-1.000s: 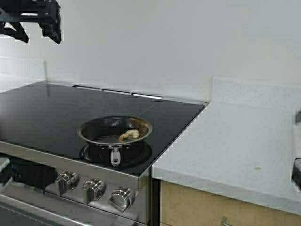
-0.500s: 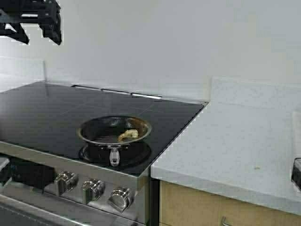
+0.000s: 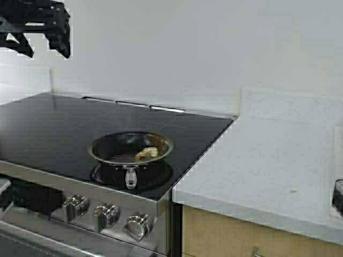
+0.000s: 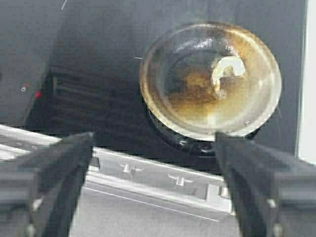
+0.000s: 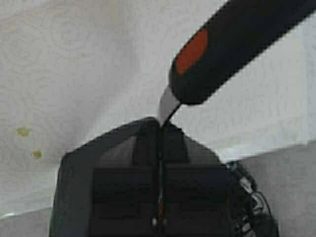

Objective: Add oil to the pan and cook the shrimp and serve it

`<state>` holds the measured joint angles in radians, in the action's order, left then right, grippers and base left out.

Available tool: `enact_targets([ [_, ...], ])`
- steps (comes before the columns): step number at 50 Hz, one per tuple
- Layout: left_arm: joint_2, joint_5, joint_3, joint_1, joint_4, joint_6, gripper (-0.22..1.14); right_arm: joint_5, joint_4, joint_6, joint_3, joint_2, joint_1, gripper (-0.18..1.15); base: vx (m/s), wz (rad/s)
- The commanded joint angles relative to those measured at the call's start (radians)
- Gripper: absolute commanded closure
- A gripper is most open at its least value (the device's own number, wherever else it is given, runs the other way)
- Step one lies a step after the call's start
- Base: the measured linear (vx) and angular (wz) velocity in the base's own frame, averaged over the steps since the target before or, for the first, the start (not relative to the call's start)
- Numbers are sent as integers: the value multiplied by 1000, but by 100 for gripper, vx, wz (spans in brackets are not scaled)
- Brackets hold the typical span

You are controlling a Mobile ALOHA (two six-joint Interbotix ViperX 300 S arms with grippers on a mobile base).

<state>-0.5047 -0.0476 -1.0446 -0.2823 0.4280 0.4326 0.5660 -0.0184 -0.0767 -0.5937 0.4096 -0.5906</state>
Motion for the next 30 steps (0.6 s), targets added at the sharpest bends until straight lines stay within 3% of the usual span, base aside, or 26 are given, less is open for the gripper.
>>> enact_targets([
  [1, 9, 6, 12, -2, -2, 0, -11, -5, 110, 83, 57, -11, -2, 90, 0, 0],
  [9, 20, 8, 12, -2, -3, 2, -11, 0, 169, 117, 100, -3, -12, 78, 0, 0],
  [23, 28, 8, 15, -2, -9, 0, -11, 66, 175, 121, 130, 34, -17, 24, 0, 0],
  [30, 28, 8, 15, -2, -11, 0, -11, 78, 178, 123, 133, 29, -17, 17, 0, 0],
])
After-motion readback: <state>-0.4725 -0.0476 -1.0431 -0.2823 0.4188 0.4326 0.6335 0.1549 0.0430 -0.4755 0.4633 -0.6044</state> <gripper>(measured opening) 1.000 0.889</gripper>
